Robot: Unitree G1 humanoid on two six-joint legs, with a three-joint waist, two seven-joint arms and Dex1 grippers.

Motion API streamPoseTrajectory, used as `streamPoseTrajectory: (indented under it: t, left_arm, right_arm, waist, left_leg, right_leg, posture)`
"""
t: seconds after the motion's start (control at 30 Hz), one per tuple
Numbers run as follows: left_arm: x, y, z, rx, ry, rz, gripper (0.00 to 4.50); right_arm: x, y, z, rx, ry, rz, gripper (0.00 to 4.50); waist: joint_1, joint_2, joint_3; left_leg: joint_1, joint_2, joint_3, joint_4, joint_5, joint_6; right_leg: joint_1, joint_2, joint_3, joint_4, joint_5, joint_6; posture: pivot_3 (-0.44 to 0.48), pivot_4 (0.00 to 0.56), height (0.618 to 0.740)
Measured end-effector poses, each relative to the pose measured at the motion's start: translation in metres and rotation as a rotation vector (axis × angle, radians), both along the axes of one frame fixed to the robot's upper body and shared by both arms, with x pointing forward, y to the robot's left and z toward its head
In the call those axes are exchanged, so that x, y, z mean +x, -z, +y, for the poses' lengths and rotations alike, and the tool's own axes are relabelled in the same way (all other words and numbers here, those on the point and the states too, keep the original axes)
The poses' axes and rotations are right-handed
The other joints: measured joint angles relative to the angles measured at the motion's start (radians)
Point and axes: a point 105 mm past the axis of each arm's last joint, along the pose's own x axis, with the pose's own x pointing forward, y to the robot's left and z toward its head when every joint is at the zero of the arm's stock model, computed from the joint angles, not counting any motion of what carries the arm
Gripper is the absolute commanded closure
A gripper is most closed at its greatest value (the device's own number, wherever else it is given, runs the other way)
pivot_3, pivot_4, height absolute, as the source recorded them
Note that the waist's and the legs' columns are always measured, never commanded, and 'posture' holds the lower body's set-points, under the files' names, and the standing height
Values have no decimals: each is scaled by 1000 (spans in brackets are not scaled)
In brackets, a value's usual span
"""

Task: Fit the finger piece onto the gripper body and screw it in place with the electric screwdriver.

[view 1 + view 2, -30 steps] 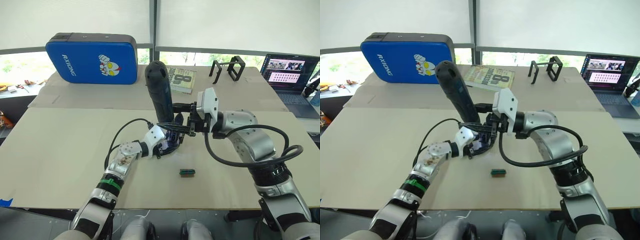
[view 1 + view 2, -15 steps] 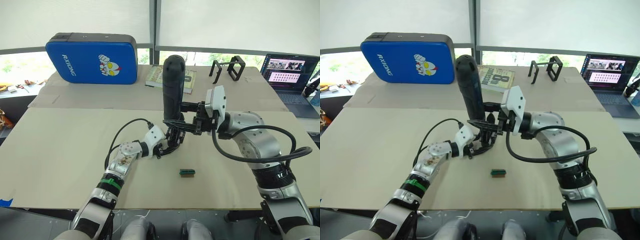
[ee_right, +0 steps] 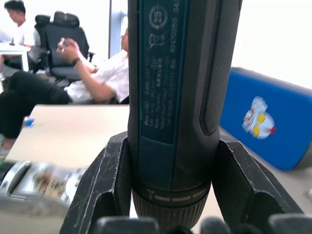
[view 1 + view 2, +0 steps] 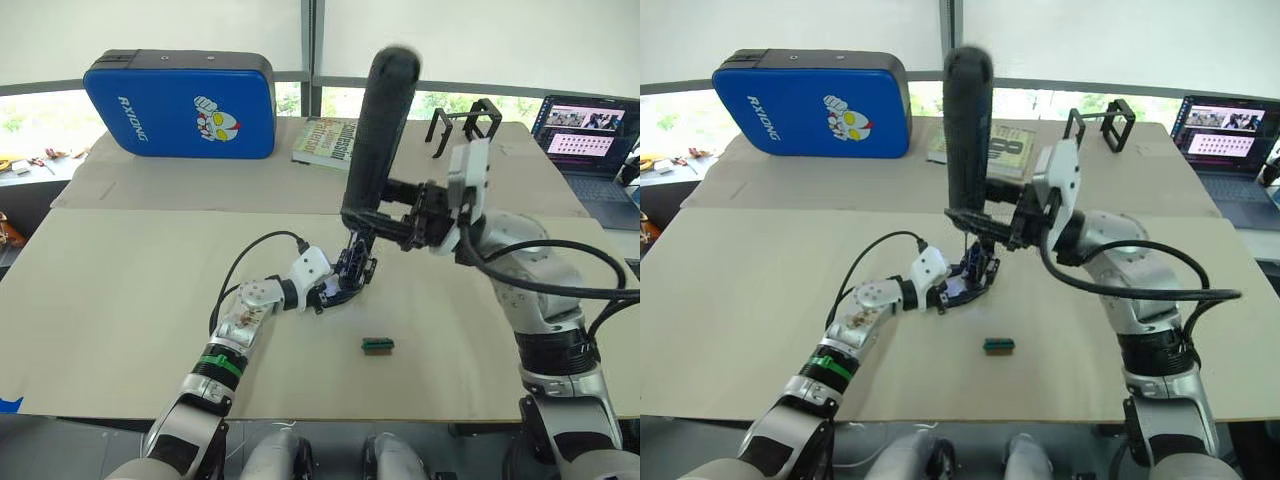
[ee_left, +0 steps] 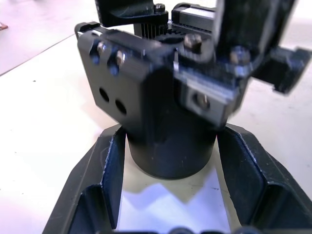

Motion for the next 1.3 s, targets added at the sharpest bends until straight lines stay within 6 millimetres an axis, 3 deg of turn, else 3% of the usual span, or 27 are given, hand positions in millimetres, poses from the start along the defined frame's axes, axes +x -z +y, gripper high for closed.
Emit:
streamPoseTrajectory:
  t: [0.23,0.37,0.4,0.5,0.6,0.7,0.83,1.0,1.07,1.2,1.3]
  left_arm:
    - [0,0,-1,0,1,-1,2188]
    - [-2,0,5,11,7,21,341]
    - [-4,0,10,14,8,30,82]
    - [-12,-4,29,21,18,57,0]
    - [-34,-5,62,53,48,116,0]
    - [-68,-8,97,117,113,189,0]
    - [-90,-14,112,151,156,242,0]
    - [-91,-16,112,163,151,234,0]
    - [-90,-16,113,166,138,227,0]
    - [-91,-17,117,172,128,239,0]
    - [-99,-14,133,194,101,290,0]
  right_arm:
    - [-12,-6,6,35,-59,4,2585]
    - [-33,-4,-3,12,-193,225,2585]
    - [-37,-3,-6,5,-213,273,2585]
    - [-49,6,-25,-42,-213,422,2585]
    - [-54,30,-54,-124,-110,639,2585]
    - [-48,70,-103,-173,108,967,2585]
    - [-37,116,-154,-157,344,1264,2585]
    - [-25,154,-179,-195,494,1433,2585]
    - [-23,166,-183,-230,522,1471,1568]
    - [-22,164,-186,-295,489,1415,150]
    - [-27,158,-206,-364,533,1339,64]
  waist:
    - [-1,0,1]
    - [-2,0,3]
    - [-3,0,4]
    - [-3,0,4]
    - [-4,0,5]
    - [-4,1,6]
    - [3,5,8]
    - [-3,11,10]
    - [-4,12,11]
    - [-5,12,11]
    - [-2,13,11]
  left_leg:
    - [0,0,0,0,0,0]
    - [0,0,-2,0,0,0]
    - [0,0,-2,-1,0,0]
    - [0,1,-2,-2,0,0]
    - [0,1,-2,-3,0,0]
    - [1,1,-2,-2,-3,-5]
    - [0,0,-2,-2,-6,-9]
    - [0,0,0,-2,-5,-8]
    - [0,1,1,-2,1,1]
    - [0,3,2,-2,1,1]
    - [0,3,2,-2,1,1]
  right_leg:
    - [2,2,-1,-1,0,2]
    - [1,1,-1,-1,0,1]
    - [1,-1,-1,-2,0,1]
    - [1,-4,-2,-3,0,1]
    - [2,-5,-1,-11,0,1]
    - [3,-6,0,-12,1,1]
    - [3,-7,0,-13,5,2]
    - [1,-2,2,-12,5,3]
    - [1,4,3,-12,5,3]
    - [2,8,5,-15,5,3]
    - [2,7,6,-15,4,5]
  posture:
    - [0,150,740]
    - [0,150,740]
    - [0,150,740]
    - [0,150,740]
    - [0,150,740]
    - [0,150,740]
    - [0,150,740]
    - [0,150,740]
    - [0,150,740]
    - [0,150,740]
    - [0,150,740]
